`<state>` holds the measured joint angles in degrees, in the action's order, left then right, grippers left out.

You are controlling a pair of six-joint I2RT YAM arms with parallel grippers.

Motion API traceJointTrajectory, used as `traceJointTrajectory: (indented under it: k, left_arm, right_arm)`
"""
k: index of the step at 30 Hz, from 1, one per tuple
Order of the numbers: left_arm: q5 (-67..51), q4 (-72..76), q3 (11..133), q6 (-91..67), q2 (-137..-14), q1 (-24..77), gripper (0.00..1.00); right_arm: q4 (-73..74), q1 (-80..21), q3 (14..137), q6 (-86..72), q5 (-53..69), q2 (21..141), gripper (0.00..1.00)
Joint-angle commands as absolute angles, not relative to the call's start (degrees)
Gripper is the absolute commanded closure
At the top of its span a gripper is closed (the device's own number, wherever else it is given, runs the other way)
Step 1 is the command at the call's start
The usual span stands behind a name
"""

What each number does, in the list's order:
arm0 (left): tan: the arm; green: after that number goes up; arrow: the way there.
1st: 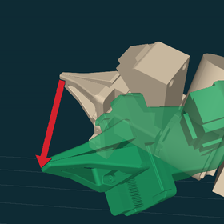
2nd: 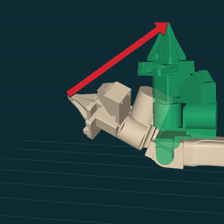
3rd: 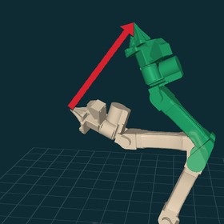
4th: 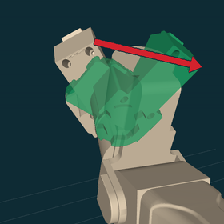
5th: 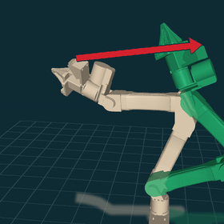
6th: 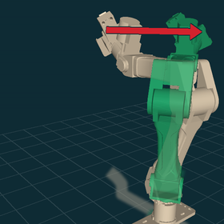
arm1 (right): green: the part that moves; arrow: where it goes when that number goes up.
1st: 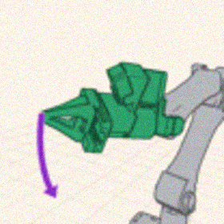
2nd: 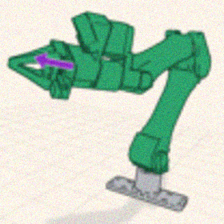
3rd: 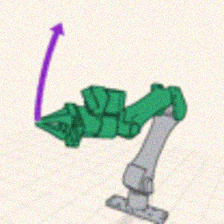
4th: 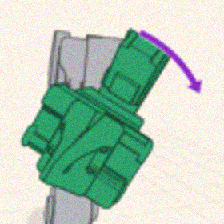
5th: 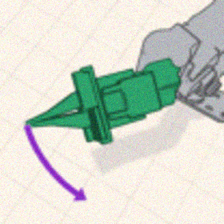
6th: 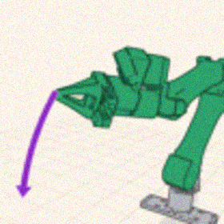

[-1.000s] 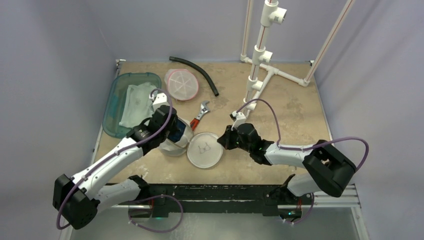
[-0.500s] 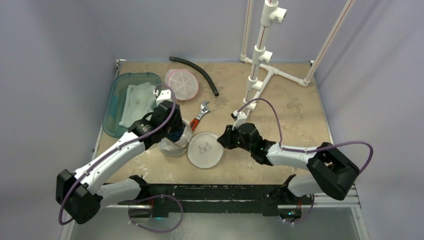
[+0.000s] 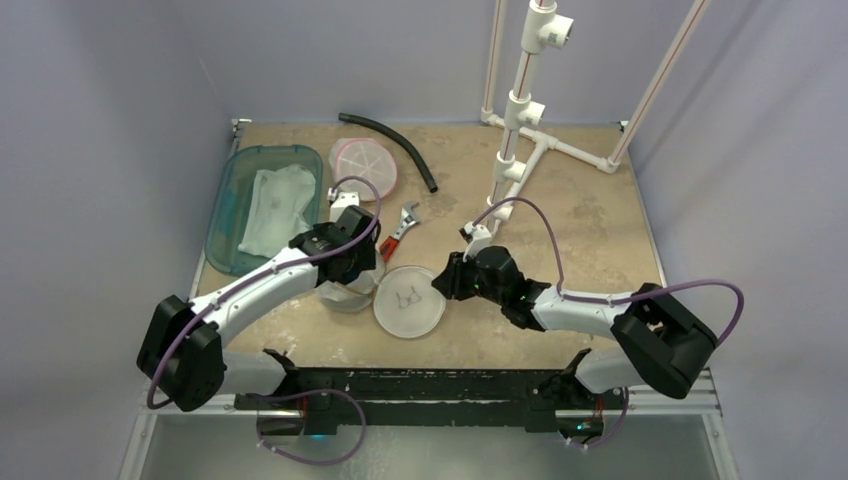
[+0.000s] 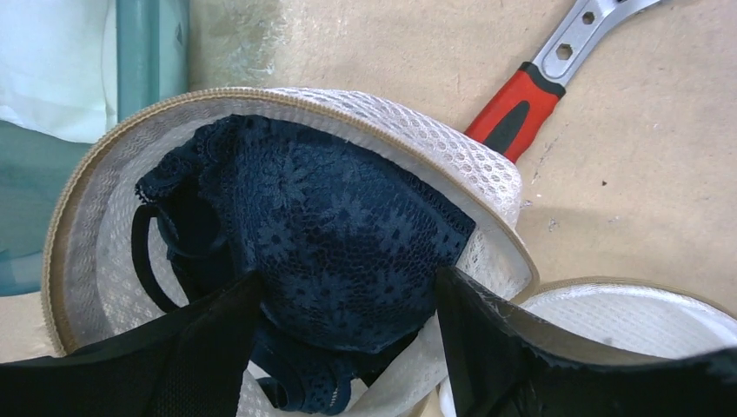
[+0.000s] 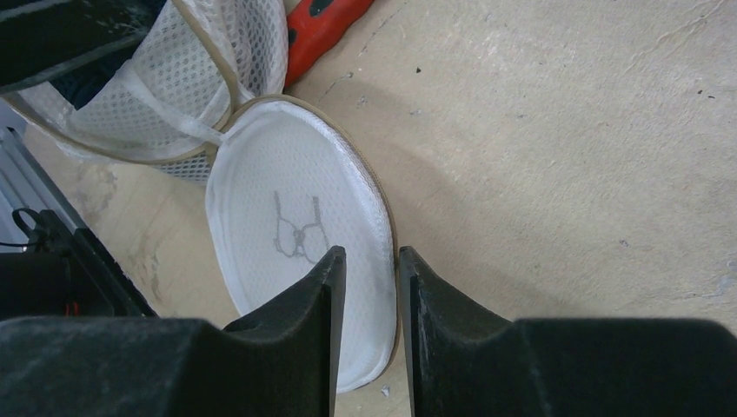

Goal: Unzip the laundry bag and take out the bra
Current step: Pick up the bra from the laundry bag.

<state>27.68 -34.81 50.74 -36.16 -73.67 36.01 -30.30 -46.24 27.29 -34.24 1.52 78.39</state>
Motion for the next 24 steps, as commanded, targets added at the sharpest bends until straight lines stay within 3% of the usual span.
traceJointTrajectory:
  k: [1, 6, 7, 17, 24]
  left_arm:
    - [28.39, -31.6, 49.9, -35.66, -74.95, 35.68, 0.34]
    - [26.74, -31.02, 49.82, -36.04, -71.53, 35.71, 0.83]
    - [26.87, -32.34, 51.14, -35.75, -69.31, 35.72, 1.0]
    - [24.53, -38.78, 58.73, -34.92, -60.74, 35.77, 1.0]
    - [20.56, -40.9, 64.97, -34.36, -58.2, 35.69, 1.0]
  right_arm:
    - [-31.65, -46.46, 28.05, -33.41, 2.72, 78.04, 0.68]
    - [-31.29, -46.49, 27.84, -33.31, 2.55, 77.47, 0.68]
    - [-31.2, -46.45, 27.98, -33.31, 2.42, 77.47, 0.68]
    - [-32.08, -46.45, 28.03, -34.16, 2.65, 78.14, 0.61]
    - [-30.81, -46.49, 28.21, -34.52, 2.57, 75.81, 0.43]
